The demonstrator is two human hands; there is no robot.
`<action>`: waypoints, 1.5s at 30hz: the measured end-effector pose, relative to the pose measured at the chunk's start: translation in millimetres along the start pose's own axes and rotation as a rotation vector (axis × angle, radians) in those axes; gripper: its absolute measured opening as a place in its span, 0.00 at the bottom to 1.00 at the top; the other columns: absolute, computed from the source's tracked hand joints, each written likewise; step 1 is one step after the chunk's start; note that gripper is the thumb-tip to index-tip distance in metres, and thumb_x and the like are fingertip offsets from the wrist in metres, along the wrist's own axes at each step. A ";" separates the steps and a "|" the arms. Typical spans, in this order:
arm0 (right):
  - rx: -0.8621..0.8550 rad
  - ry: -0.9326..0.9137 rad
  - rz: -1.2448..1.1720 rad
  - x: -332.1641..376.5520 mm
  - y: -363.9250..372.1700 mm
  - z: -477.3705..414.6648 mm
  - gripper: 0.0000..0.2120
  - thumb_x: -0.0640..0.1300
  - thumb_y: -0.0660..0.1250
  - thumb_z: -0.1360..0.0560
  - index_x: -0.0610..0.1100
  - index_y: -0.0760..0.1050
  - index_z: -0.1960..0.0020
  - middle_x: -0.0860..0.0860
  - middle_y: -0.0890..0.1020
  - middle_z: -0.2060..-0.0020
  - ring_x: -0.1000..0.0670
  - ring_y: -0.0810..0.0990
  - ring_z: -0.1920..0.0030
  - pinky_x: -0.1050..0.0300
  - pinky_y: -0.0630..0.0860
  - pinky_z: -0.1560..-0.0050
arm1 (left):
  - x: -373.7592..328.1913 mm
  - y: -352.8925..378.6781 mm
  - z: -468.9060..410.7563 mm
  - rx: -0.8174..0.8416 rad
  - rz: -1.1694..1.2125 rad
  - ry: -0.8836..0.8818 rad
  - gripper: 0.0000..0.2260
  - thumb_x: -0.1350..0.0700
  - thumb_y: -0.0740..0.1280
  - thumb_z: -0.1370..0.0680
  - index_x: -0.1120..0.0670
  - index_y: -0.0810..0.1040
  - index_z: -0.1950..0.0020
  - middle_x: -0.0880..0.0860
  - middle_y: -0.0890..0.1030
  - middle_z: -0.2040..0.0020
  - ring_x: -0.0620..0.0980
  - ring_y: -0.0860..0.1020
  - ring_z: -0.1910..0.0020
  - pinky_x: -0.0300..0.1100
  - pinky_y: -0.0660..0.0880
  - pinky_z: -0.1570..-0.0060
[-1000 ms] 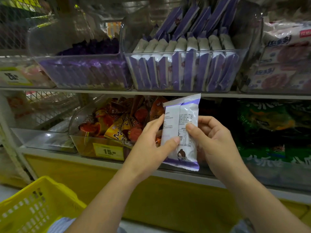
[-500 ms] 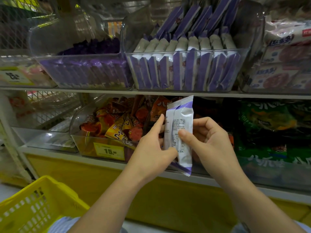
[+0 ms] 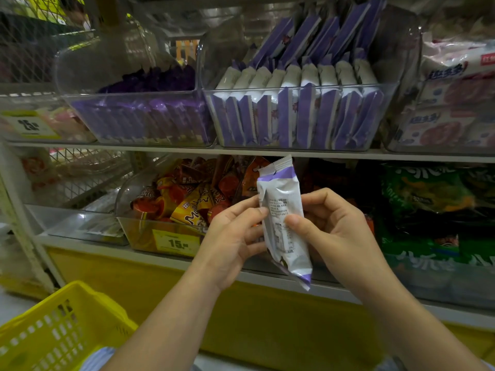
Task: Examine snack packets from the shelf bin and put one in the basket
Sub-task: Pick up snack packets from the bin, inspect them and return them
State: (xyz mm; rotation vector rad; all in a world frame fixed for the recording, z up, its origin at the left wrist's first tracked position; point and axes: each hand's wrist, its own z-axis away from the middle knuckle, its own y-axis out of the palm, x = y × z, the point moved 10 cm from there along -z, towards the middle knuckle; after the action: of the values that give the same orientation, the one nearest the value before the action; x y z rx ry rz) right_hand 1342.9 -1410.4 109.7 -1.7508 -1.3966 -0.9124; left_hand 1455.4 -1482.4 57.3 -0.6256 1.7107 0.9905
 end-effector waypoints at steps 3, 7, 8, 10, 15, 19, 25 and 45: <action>0.031 0.006 0.000 -0.2 -0.5 -0.4 0.07 0.49 0.71 0.32 0.55 0.79 0.55 0.54 0.85 0.55 0.53 0.85 0.53 0.60 0.81 0.60 | -0.1 3.5 -1.0 -0.001 0.036 -0.003 0.22 0.54 0.69 0.31 0.56 0.78 0.37 0.59 0.84 0.45 0.53 0.84 0.54 0.49 0.82 0.55; 0.011 0.017 -0.023 -1.2 -5.3 -2.3 0.07 0.49 0.70 0.32 0.54 0.78 0.53 0.53 0.86 0.53 0.52 0.85 0.52 0.60 0.81 0.62 | -6.9 3.7 -2.3 -0.049 -0.003 0.031 0.16 0.55 0.69 0.28 0.54 0.80 0.41 0.56 0.85 0.49 0.50 0.85 0.56 0.45 0.81 0.61; -0.003 0.016 -0.026 0.2 -6.6 -2.9 0.09 0.49 0.70 0.31 0.54 0.78 0.51 0.54 0.86 0.53 0.52 0.85 0.51 0.60 0.81 0.61 | -10.9 3.5 -1.8 -0.072 -0.032 0.047 0.12 0.57 0.69 0.26 0.53 0.80 0.42 0.56 0.85 0.49 0.51 0.85 0.55 0.45 0.81 0.62; -0.008 0.004 -0.031 7.7 -5.3 -3.7 0.14 0.49 0.69 0.30 0.54 0.75 0.45 0.56 0.85 0.50 0.54 0.84 0.48 0.61 0.81 0.57 | -22.6 2.7 0.3 -0.124 -0.117 0.101 0.11 0.55 0.69 0.24 0.51 0.80 0.42 0.55 0.85 0.47 0.53 0.84 0.50 0.46 0.81 0.59; 0.005 -0.102 0.147 42.2 3.6 -6.9 0.36 0.40 0.73 0.28 0.59 0.60 0.27 0.62 0.79 0.43 0.59 0.80 0.43 0.60 0.81 0.50 | -65.3 14.7 14.6 -0.147 -0.298 0.282 0.23 0.42 0.71 0.33 0.46 0.78 0.40 0.47 0.84 0.46 0.48 0.82 0.45 0.52 0.80 0.47; -0.105 -0.149 0.041 76.3 -9.1 -16.0 0.41 0.34 0.66 0.24 0.60 0.49 0.23 0.60 0.77 0.40 0.57 0.81 0.43 0.60 0.81 0.53 | -106.6 31.0 30.3 -0.017 -0.373 0.405 0.24 0.44 0.71 0.29 0.38 0.73 0.34 0.40 0.81 0.41 0.42 0.80 0.42 0.39 0.80 0.49; -0.157 -0.035 -0.358 108.1 -4.5 -50.2 0.29 0.36 0.60 0.20 0.55 0.58 0.24 0.50 0.78 0.36 0.50 0.82 0.42 0.44 0.81 0.46 | -169.8 44.6 53.6 -0.074 -0.514 0.627 0.25 0.48 0.74 0.29 0.36 0.71 0.35 0.33 0.80 0.43 0.38 0.79 0.43 0.39 0.78 0.44; 0.290 -0.259 1.315 158.2 36.4 -251.5 0.10 0.44 0.65 0.25 0.47 0.82 0.46 0.47 0.84 0.50 0.45 0.81 0.51 0.49 0.79 0.48 | -317.7 -7.1 -38.0 -0.567 -1.197 0.805 0.12 0.49 0.72 0.26 0.41 0.76 0.45 0.44 0.80 0.68 0.40 0.79 0.66 0.36 0.73 0.66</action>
State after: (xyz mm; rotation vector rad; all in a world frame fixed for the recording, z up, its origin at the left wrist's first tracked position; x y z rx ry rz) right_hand 1381.1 -1556.6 368.1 -2.0356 -0.2318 0.2282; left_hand 1551.8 -1534.2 358.1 -2.2984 1.2092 0.2870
